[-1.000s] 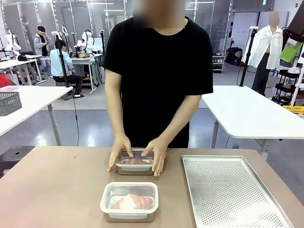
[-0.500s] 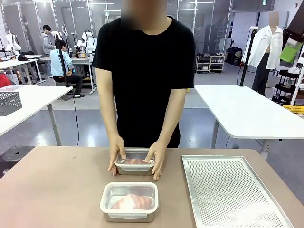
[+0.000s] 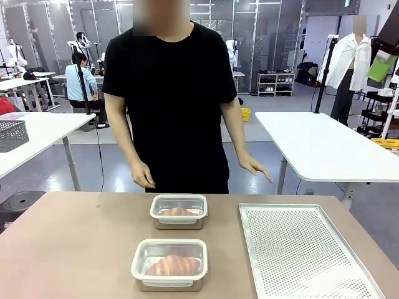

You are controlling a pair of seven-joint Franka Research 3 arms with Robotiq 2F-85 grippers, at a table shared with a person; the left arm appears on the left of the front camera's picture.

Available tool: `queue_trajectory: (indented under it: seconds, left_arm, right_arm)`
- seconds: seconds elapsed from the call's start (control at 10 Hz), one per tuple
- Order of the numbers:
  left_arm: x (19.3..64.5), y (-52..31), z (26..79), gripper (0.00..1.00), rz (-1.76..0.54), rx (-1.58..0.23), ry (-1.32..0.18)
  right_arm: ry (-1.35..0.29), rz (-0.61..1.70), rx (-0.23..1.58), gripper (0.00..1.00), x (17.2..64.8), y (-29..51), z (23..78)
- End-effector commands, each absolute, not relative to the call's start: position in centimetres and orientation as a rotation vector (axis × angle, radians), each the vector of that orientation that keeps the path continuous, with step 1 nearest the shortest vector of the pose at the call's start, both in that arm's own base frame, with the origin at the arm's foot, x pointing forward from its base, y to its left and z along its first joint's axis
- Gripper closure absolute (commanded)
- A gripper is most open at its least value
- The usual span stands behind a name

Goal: Place the bread into the airtight container.
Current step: Pick up a Butter Roll and place it into an empty Airtight Container.

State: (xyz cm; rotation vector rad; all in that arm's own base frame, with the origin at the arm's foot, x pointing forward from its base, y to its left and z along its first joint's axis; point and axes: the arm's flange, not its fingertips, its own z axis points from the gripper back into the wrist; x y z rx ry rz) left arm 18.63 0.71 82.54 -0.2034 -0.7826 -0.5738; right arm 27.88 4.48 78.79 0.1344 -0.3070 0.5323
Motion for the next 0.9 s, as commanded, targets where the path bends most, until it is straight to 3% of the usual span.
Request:
queue_trajectory:
  seconds: [0.0, 0.8]
  left_arm:
    - [18.63, 0.64, 82.78, 0.0, -0.578, -0.2, -0.782]
    - [18.63, 0.64, 82.78, 0.0, -0.578, -0.2, -0.782]
  right_arm:
    - [-0.307, 0.551, 0.135, 0.0, 27.84, 4.14, 78.55]
    - [-0.307, 0.551, 0.135, 0.0, 27.84, 4.14, 78.55]
